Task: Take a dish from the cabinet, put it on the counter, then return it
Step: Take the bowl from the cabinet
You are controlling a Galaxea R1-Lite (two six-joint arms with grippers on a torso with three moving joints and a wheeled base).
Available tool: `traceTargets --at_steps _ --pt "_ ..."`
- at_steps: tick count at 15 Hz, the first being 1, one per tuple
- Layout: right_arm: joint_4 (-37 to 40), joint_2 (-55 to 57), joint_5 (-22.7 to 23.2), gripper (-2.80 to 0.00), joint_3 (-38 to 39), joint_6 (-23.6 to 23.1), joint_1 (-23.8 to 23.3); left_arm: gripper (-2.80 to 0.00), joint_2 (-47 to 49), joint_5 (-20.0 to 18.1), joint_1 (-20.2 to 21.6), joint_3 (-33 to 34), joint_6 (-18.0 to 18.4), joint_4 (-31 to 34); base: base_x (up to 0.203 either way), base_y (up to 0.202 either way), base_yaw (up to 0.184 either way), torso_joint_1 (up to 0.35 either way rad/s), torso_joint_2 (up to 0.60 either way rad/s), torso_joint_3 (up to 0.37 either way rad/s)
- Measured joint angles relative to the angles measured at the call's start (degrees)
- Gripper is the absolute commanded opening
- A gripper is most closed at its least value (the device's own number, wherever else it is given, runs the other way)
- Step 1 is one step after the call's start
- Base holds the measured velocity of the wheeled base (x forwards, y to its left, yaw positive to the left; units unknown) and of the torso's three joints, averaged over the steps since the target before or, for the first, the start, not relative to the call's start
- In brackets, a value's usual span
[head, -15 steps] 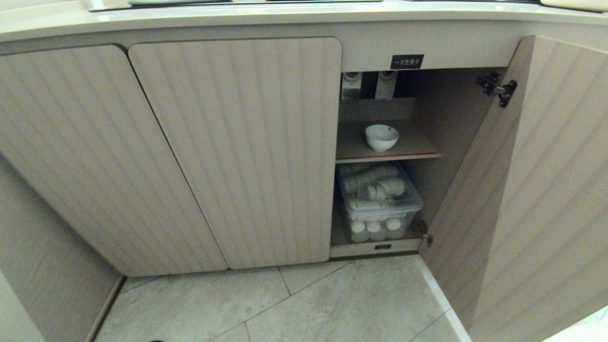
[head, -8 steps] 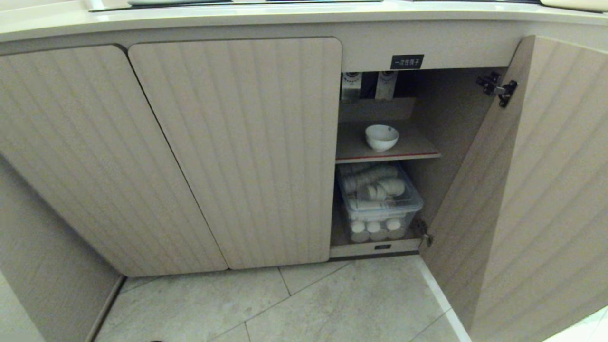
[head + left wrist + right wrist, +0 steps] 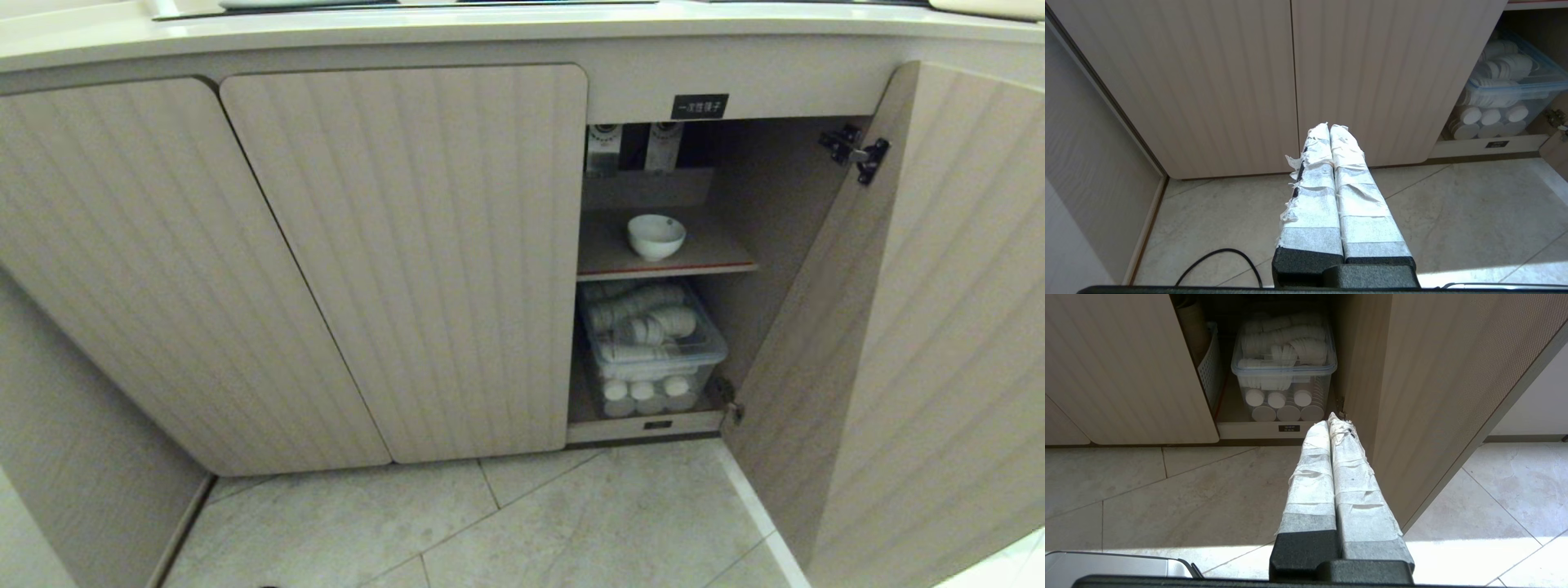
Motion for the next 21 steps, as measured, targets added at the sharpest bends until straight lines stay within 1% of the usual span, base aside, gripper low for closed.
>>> traceTargets --at_steps 4,18,21 --pt "0.00 0.00 -0.01 -2.80 0.00 -0.01 0.00 -2.80 0.00 0.00 0.00 0.00 -0.09 0.00 0.022 0.000 -0.001 0.001 0.00 0.000" --pt "-0.06 0.00 0.00 -2.80 0.00 -0.02 0.02 -2.80 0.00 0.00 0.00 0.00 -0.03 0.02 0.186 0.000 -0.004 0.002 0.00 0.003" --pt "0.02 0.00 0.02 -2.80 0.00 -0.01 0.00 -2.80 0.00 0.00 0.00 0.00 -0.01 0.00 0.032 0.000 0.001 0.003 0.00 0.001"
